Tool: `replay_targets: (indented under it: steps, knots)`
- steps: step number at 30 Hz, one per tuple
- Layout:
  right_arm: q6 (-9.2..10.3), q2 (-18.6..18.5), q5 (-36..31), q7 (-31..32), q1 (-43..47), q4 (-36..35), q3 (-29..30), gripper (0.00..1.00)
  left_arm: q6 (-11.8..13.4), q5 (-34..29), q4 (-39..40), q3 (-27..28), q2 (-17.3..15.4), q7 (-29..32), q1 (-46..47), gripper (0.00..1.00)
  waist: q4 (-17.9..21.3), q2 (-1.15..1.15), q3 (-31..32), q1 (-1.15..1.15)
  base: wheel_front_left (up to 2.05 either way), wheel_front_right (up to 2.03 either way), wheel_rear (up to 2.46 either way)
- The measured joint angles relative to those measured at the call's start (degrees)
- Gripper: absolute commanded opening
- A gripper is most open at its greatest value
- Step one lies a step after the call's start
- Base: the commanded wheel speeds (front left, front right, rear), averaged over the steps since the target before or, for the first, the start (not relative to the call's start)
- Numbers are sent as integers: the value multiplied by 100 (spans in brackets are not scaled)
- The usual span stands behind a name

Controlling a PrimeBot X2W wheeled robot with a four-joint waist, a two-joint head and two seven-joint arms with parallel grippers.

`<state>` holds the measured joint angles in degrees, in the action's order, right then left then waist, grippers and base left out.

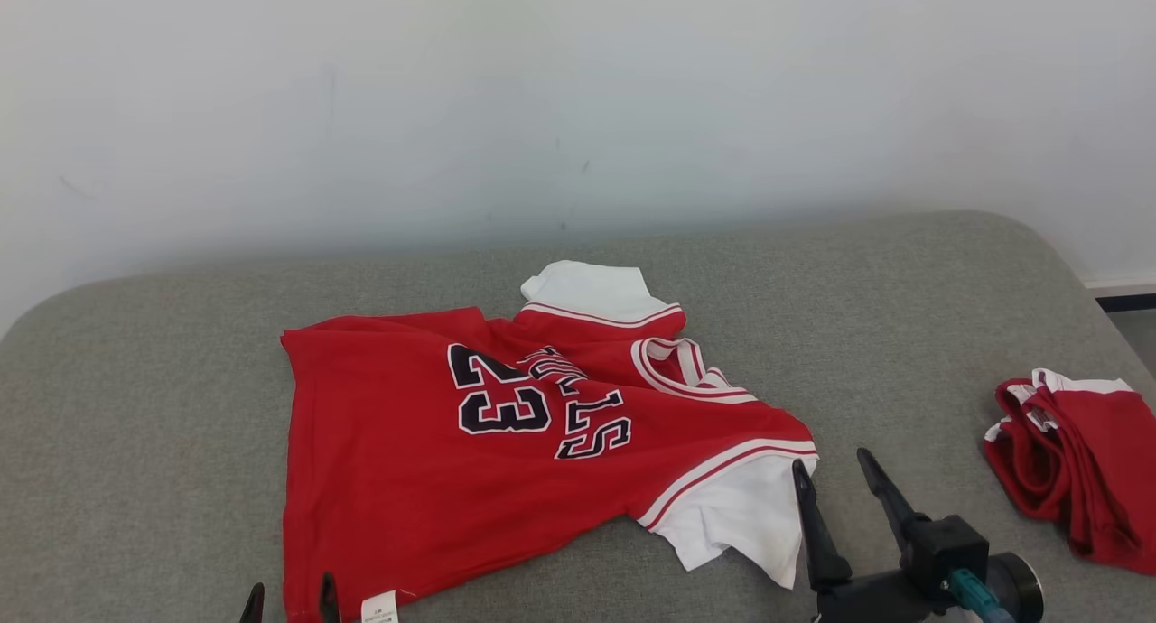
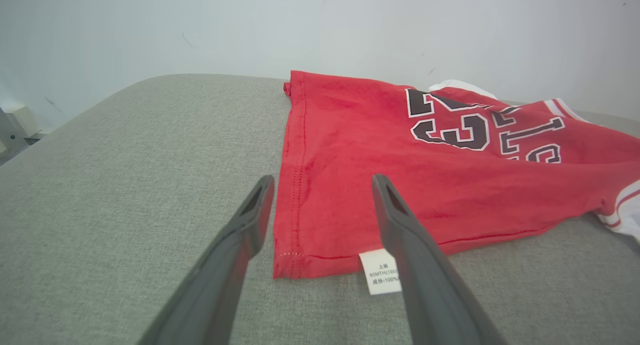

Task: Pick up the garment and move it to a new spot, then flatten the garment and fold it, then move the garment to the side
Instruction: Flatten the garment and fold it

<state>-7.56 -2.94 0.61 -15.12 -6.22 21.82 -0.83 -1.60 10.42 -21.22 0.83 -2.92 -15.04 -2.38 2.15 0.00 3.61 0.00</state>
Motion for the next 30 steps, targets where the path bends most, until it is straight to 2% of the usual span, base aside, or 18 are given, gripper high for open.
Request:
replay_targets:
  steps: [17,30]
  knots:
    - [0,0,69,0,292,341,-81,100,-23,-116,68,47,-1,0,-230,100,-37,0,-12,0,0,0,0]
    - [0,-1,49,0,102,1361,68,100,16,25,-18,-297,2,0,-120,100,-171,1,-351,0,0,0,0]
